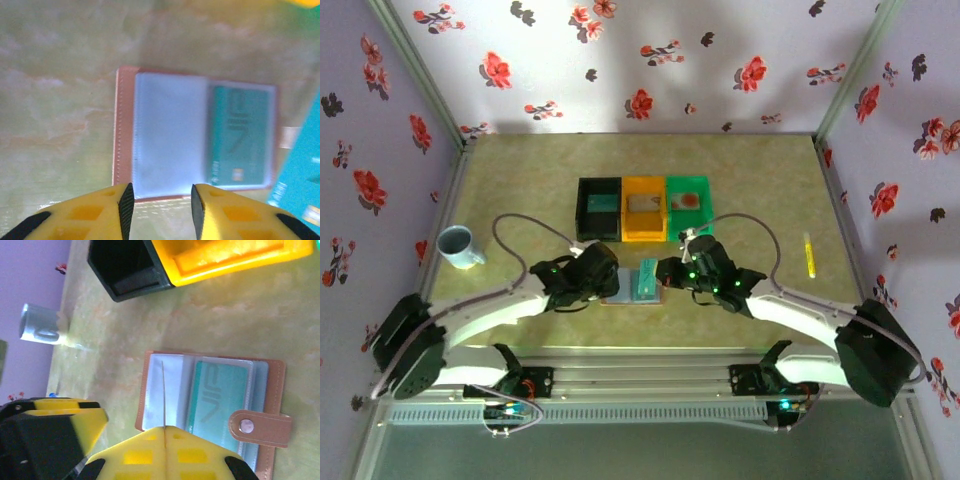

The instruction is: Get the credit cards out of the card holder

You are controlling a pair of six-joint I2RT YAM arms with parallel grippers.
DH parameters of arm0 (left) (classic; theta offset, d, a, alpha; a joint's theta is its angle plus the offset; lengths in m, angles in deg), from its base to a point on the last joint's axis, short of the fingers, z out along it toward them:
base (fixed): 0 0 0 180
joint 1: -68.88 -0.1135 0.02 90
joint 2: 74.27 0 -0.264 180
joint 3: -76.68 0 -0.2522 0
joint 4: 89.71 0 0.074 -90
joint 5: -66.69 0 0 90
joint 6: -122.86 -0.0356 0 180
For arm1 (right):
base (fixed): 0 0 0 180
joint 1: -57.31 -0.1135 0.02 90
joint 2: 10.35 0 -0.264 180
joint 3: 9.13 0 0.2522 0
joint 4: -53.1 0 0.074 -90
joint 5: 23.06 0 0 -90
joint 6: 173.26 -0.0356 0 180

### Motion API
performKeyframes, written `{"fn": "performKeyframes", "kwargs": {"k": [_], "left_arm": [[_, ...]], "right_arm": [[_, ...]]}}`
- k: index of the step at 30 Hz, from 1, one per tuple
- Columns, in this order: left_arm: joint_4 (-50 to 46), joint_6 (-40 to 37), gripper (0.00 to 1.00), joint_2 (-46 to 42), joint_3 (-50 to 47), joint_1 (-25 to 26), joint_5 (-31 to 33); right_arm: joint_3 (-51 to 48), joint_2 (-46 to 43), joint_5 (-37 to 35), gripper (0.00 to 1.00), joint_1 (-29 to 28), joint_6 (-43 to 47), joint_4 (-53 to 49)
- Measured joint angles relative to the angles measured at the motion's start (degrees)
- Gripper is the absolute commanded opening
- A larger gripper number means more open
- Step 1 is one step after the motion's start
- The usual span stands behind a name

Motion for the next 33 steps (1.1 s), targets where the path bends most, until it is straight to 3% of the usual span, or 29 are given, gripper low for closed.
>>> {"fn": "performKeyframes", "kwargs": {"k": [7, 11, 21, 33], "left_arm": [[5.44, -1.95, 0.53, -17.11, -3.96, 0.00, -0.22], [9.77, -2.93, 0.54, -22.45, -8.09, 0.00, -1.51], [24.26, -3.06, 0.55, -23.47, -16.57, -0.09, -8.55], [43.43, -0.83, 0.54, -22.25, -20.57, -0.09, -14.97]], "right_arm": [[-0.20, -3.76, 1.18, 0.00, 0.15, -0.70, 1.29], [-1.09, -5.55, 2.84, 0.00, 0.74, -2.29, 4.28], [-3.26, -6.97, 8.83, 0.00, 2.14, -8.39, 15.82], [-4.52, -7.02, 12.41, 0.00, 2.14, -11.17, 22.43]]}}
